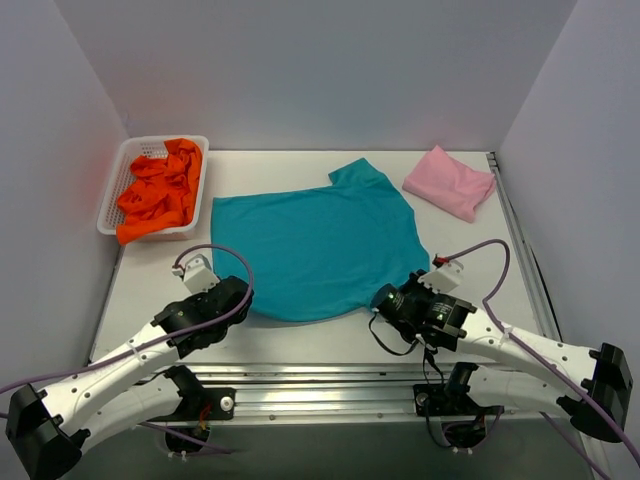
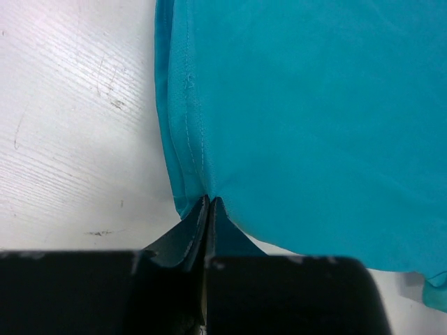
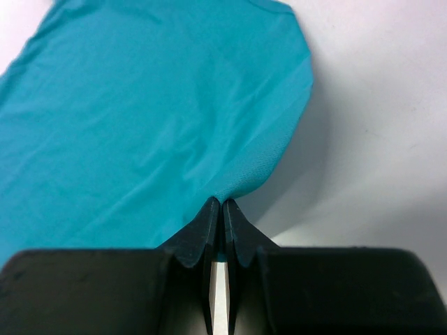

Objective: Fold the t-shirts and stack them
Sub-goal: Fold the flattened tshirt in 1/3 of the way

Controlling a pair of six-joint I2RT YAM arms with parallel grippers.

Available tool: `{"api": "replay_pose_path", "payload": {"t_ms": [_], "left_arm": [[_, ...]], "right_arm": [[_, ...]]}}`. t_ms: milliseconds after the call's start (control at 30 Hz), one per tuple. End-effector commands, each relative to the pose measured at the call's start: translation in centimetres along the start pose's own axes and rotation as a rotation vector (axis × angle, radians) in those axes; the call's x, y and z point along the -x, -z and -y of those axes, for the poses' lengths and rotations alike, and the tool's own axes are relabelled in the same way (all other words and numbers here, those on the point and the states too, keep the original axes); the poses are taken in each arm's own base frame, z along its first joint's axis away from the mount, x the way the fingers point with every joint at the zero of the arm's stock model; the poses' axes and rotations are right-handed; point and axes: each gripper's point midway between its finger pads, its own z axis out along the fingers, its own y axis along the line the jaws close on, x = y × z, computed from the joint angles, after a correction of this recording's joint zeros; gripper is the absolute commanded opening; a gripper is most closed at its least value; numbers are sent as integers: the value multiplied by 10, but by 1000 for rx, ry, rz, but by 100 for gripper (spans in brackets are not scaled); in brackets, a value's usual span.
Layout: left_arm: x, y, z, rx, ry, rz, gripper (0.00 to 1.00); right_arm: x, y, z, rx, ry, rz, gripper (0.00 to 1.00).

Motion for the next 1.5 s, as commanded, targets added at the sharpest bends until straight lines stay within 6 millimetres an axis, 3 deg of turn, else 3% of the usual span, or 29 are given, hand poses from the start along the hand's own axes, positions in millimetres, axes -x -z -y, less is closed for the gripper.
{"api": "replay_pose_path", "payload": {"t_ms": [0, 167, 533, 667, 700, 767, 800, 833, 867, 900, 933, 967, 1000, 1100, 1133, 1167, 1233, 1267, 1300, 1367, 1467], "left_arm": [[25, 10, 14, -41, -22, 54, 2], [51, 4, 32, -93, -12, 97, 2], [111, -20, 54, -111, 56, 168, 2], [127, -43, 59, -109, 100, 152, 2], [125, -59, 58, -87, 100, 128, 2], [137, -84, 58, -82, 142, 116, 2], [134, -112, 56, -38, 142, 82, 2], [148, -131, 54, -30, 167, 89, 2], [130, -172, 41, 40, 153, 11, 4], [155, -189, 59, 6, 168, 24, 9], [164, -208, 56, 19, 180, 3, 22], [144, -240, 54, 34, 162, -97, 59], [149, -250, 58, 33, 164, -114, 64], [183, -244, 77, -12, 169, -51, 71], [183, -237, 75, -16, 163, -42, 72], [200, -218, 82, -41, 167, 9, 73], [213, -200, 79, -33, 167, 49, 77], [228, -180, 84, -52, 172, 91, 78], [233, -170, 84, -55, 177, 107, 79], [247, -146, 92, -96, 168, 146, 80], [253, -120, 92, -85, 144, 176, 80]], "right_arm": [[31, 3, -14, -9, 20, 114, 0], [50, 6, -46, 7, 4, 172, 0], [66, -20, -99, -66, 22, 269, 0], [85, -59, -111, -126, -19, 269, 0], [79, -77, -110, -162, 30, 252, 0], [85, -103, -127, -162, -12, 218, 0], [81, -138, -114, -242, 31, 200, 0], [79, -158, -114, -265, 41, 178, 0], [95, -172, -138, -235, -4, 162, 14], [86, -215, -123, -310, 51, 124, 28], [89, -234, -132, -298, 79, 103, 50], [115, -243, -167, -227, 50, 109, 96], [107, -269, -159, -282, 83, 92, 100], [137, -267, -175, -294, 87, 136, 100], [144, -261, -177, -288, 81, 151, 100], [153, -257, -181, -275, 66, 174, 100], [169, -237, -182, -254, 43, 213, 100], [183, -221, -185, -238, 24, 238, 100], [179, -216, -179, -251, 40, 239, 100], [189, -192, -180, -256, 39, 288, 100], [191, -167, -169, -278, 53, 310, 100]]}}
